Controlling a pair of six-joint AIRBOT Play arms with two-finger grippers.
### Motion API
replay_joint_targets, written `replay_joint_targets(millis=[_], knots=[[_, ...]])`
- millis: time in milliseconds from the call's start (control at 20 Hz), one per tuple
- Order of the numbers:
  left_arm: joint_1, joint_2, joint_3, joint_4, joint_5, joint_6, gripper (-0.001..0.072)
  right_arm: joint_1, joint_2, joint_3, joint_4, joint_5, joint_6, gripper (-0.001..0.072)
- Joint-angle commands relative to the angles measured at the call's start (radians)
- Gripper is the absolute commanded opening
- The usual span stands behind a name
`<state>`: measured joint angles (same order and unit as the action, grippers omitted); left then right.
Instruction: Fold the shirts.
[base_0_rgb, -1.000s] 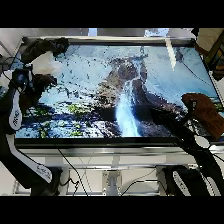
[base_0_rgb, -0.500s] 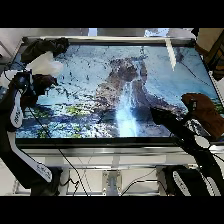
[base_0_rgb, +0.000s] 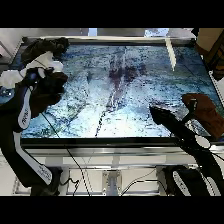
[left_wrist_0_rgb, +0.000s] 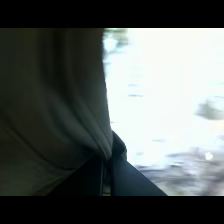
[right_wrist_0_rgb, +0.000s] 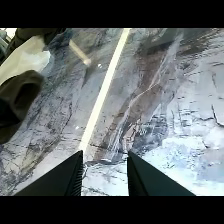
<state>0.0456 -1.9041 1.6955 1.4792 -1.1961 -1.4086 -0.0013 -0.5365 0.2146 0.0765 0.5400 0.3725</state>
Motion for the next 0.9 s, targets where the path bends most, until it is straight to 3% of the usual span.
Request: replay_joint_targets(millis=[0, 200, 550, 650, 850], knots=[[-0.142, 0.034, 0.054, -0.042, -0.027, 0.045, 0.0012, 0.001, -0.001, 0.005, 0.008, 0.024, -0.004, 0.0333], [-0.312, 0.060, 0.147, -0.144, -0.034, 0.045, 0.0012, 0.001, -0.001, 0.049, 0.006, 0.026, -0.051, 0.0333], [-0.603, 0.059, 0.161, -0.375, 0.101, 0.036, 0.0013, 0.001, -0.047, 0.058, -0.083, 0.028, -0.036, 0.0347], [-0.689, 0.059, 0.161, -0.389, 0.152, 0.018, 0.0013, 0.001, -0.108, 0.058, -0.087, 0.032, -0.036, 0.0388], [-0.818, 0.058, 0.161, -0.386, 0.209, -0.010, 0.0013, 0.001, -0.233, 0.058, -0.084, 0.053, -0.036, 0.0398]])
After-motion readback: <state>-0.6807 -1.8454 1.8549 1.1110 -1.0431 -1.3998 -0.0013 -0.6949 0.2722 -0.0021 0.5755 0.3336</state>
